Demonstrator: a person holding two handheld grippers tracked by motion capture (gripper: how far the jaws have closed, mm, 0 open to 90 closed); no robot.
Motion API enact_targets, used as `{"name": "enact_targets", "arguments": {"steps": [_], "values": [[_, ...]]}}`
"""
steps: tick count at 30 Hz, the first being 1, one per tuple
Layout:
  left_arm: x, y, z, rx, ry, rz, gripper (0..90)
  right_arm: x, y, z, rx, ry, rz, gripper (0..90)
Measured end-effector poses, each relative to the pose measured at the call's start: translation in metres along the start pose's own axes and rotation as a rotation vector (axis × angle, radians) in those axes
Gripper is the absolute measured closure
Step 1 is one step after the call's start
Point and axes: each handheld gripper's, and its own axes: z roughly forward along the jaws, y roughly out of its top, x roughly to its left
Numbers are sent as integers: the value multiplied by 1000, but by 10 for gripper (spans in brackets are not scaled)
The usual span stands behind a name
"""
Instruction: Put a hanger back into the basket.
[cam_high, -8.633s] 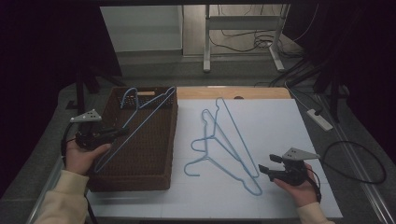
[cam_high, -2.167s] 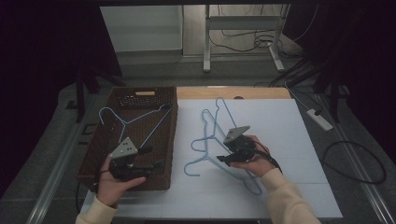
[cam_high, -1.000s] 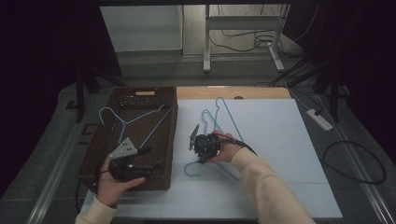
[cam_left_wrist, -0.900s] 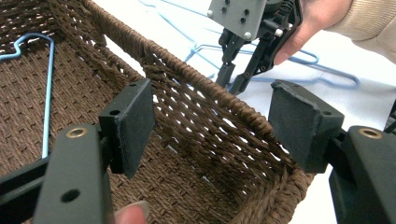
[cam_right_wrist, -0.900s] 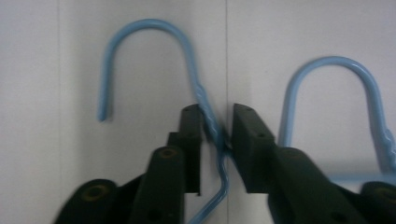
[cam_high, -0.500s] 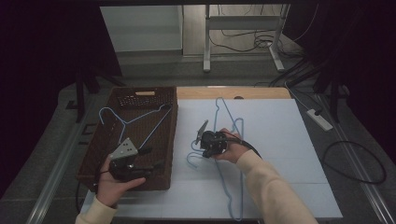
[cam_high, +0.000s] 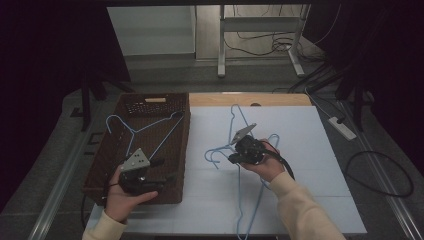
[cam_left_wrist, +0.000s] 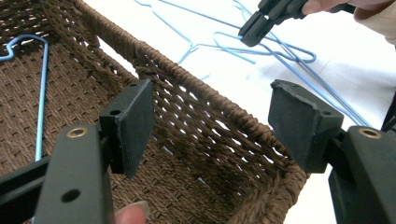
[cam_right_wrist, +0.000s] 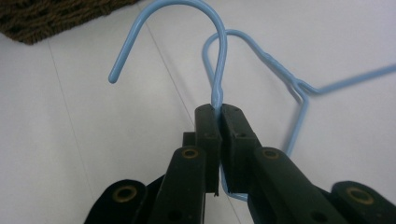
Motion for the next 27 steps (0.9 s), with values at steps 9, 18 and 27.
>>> {"name": "enact_targets", "arguments": {"steps": [9,18,27], "values": [[-5,3,2,5,-13,2,318,1,-17,-16,-100,-45,103,865],[-16,10,9,20,-58,2,319,5,-26,-24,-173,-63,176,865],[-30,19,25,59,-83,-2,318,6,-32,-26,-219,-54,212,865]]}}
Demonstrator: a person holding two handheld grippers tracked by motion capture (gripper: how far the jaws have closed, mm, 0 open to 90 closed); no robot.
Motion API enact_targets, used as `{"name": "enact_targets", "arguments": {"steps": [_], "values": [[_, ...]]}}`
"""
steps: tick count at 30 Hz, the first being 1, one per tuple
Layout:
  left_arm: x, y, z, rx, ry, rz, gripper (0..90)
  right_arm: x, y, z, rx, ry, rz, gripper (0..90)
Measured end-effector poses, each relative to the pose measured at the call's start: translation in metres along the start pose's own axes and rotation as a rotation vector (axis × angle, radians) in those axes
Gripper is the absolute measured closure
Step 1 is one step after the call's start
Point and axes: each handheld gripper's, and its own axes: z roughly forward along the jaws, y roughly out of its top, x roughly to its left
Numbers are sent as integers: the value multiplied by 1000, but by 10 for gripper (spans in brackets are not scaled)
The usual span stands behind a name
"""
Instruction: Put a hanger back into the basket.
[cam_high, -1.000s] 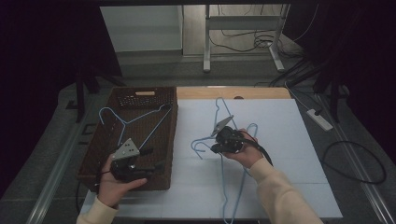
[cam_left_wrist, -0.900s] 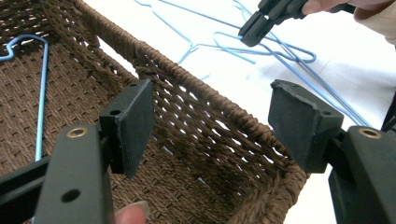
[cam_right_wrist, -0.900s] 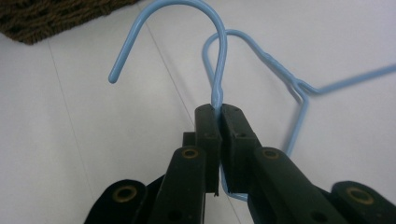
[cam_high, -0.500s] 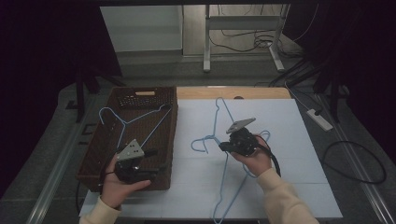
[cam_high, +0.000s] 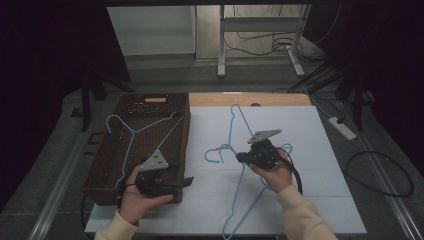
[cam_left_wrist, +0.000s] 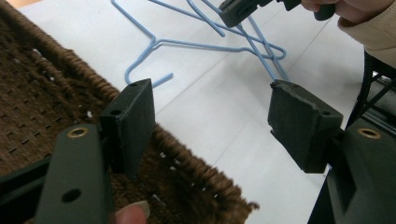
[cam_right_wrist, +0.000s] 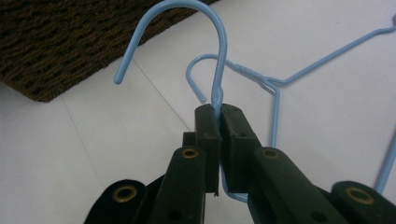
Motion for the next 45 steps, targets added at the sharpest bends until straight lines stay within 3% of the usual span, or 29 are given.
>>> {"name": "enact_targets", "arguments": {"steps": [12,22,37,41,45], "values": [[-14,13,24,32,-42,-15,317,-1,-1,-4,-46,9,14,864],[-27,23,54,70,-85,-20,317,0,-1,-8,-75,6,24,865],[-53,28,96,146,-118,-3,316,5,-1,-10,-95,0,26,865],[-55,29,110,149,-100,-32,332,5,-2,-11,-97,-1,29,864],[-55,29,122,159,-116,-54,341,5,-2,-11,-99,-3,29,865]]}}
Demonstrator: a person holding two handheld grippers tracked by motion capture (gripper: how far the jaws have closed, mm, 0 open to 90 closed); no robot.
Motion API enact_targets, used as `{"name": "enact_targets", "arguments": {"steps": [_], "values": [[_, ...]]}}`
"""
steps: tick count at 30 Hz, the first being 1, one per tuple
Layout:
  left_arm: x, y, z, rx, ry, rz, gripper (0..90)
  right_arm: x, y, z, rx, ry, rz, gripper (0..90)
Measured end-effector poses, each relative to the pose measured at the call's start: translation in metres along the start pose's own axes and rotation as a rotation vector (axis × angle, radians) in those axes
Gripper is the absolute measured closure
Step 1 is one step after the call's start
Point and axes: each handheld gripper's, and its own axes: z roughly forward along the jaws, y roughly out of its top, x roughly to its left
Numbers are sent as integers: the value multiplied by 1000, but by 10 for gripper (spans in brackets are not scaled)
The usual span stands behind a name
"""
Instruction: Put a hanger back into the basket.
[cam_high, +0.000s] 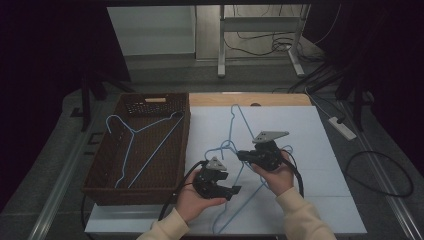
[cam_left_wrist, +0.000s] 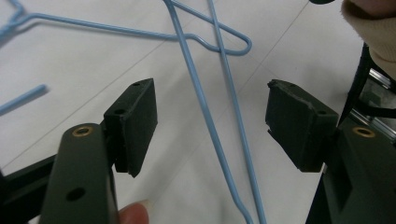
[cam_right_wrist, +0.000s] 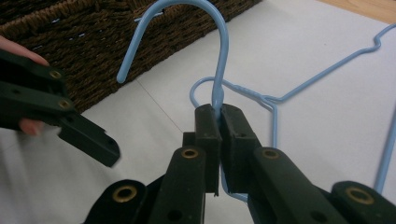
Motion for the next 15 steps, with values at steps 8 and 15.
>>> {"name": "enact_targets", "arguments": {"steps": [8,15], "values": [[6,0,17,47,-18,-14,521,0,-1,-1,-11,-4,1,864],[10,-1,23,64,-69,-36,793,-1,-1,-5,-22,-3,1,864]]}}
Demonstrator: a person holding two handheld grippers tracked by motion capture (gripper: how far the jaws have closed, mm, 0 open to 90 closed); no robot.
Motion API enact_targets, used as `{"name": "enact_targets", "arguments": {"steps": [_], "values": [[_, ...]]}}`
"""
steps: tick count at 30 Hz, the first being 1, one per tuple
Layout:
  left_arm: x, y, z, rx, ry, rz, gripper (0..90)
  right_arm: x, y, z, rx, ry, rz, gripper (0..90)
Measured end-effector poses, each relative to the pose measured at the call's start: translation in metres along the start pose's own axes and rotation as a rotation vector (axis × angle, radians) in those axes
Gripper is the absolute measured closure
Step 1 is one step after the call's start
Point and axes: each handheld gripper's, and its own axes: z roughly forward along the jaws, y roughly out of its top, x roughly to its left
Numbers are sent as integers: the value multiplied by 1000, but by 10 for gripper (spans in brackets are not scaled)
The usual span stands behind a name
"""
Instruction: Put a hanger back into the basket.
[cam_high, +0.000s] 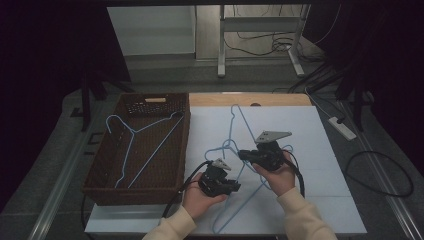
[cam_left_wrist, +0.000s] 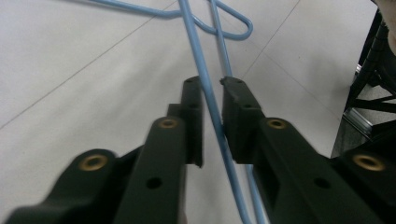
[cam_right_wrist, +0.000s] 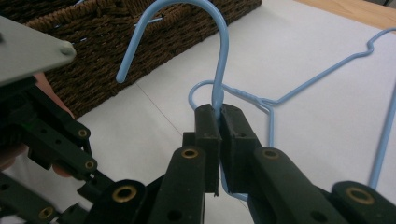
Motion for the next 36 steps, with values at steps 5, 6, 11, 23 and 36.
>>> {"name": "enact_targets", "arguments": {"steps": [5,6,11,23,36], "values": [[2,-1,1,-21,-31,-33,814,-1,-2,-3,-13,-1,-3,860],[2,-1,1,-25,-35,-36,821,-2,-4,-7,-24,-2,2,852],[2,-2,-2,-69,-60,-55,862,-3,-9,-16,-60,-3,-4,697],[-1,-1,-9,-118,-64,-55,863,-11,-48,-66,-176,-100,7,406],[-10,4,-35,-201,-117,-23,864,-31,-81,-97,-210,-175,54,386]]}}
